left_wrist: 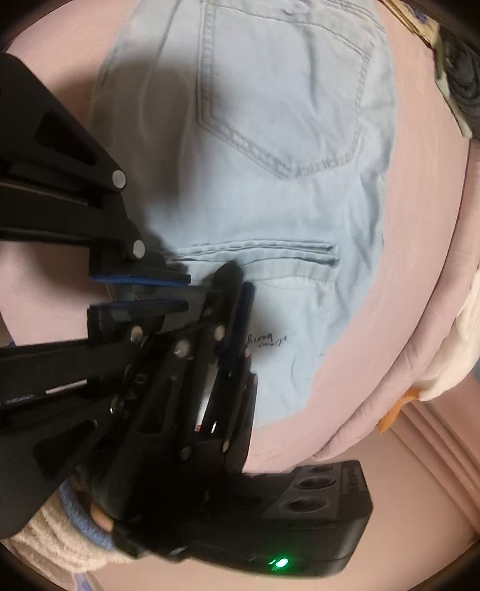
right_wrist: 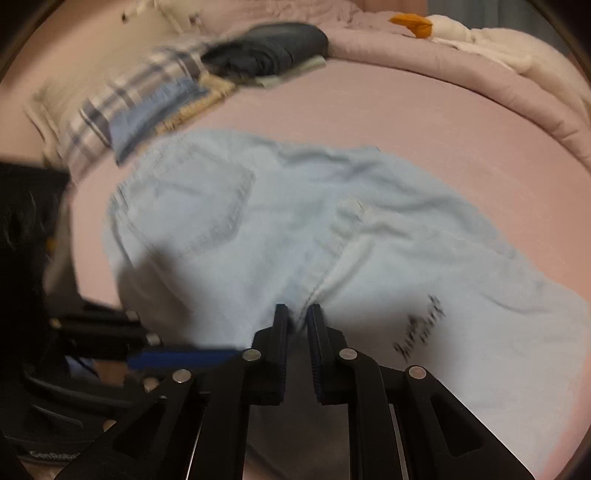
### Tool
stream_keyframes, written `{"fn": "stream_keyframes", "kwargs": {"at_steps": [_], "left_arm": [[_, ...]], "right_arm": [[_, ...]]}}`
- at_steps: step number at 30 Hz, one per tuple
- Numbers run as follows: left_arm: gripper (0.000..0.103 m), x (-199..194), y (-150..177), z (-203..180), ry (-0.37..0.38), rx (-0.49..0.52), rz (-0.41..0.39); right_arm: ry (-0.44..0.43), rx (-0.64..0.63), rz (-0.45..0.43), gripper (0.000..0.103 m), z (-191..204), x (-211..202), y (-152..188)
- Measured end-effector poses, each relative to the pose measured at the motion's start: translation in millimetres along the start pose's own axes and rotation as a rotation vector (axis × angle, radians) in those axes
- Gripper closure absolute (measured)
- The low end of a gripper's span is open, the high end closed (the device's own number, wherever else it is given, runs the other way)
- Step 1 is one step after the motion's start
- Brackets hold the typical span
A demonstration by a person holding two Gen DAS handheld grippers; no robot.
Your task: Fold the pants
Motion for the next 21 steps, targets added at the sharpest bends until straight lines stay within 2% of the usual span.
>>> {"fn": "stream_keyframes", "kwargs": {"at_steps": [3, 6, 8, 9, 10, 12, 15, 16, 19, 21], "left_arm": [[0.087, -3, -1, -2, 0.0, -0.005, -0.003], [0.075, -5, 1, -7, 0.009, 0.006, -0.005], [0.071, -7, 2, -10, 0.007, 0.015, -0.007], [0.063, -6, 1, -10, 0.005, 0.017, -0.008], [0.05, -6, 1, -9, -0.017, 0.016, -0.008], [0.049, 0, -3, -9, -0.021, 0.003, -0.005], [0.051, -3, -2, -8, -0.02, -0.005, -0.014], [0.057, -3, -1, -8, -0.045, 0.003, -0.007], [0.056, -6, 1, -8, -0.043, 0.007, -0.01], [0.056, -10, 2, -8, -0.057, 0.02, -0.021]], "right_arm": [[-0.067, 0.048, -0.031, 0.087, -7, 1, -5], [-0.21, 0.191, -0.11, 0.087, -27, -12, -4], [-0.176, 0.217, -0.157, 0.087, -31, -22, -4], [-0.111, 0.206, -0.164, 0.087, -33, -30, -3], [-0.049, 0.183, -0.15, 0.087, -31, -32, -4], [0.028, 0.112, -0.102, 0.087, -22, -31, -1], [0.045, 0.03, -0.029, 0.087, -10, -16, 7], [0.049, 0.009, -0.01, 0.088, -8, -10, 9], [-0.029, 0.024, -0.015, 0.088, -4, -2, -3], [-0.082, 0.064, -0.049, 0.088, -7, -6, -15]]}}
Point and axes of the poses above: each gripper's, at about its wrist camera, not at the fingertips, and x roughly the way its jaws point, z to its left, y to its underside, the point moved 3 cm from there along x, roughly the way its jaws point
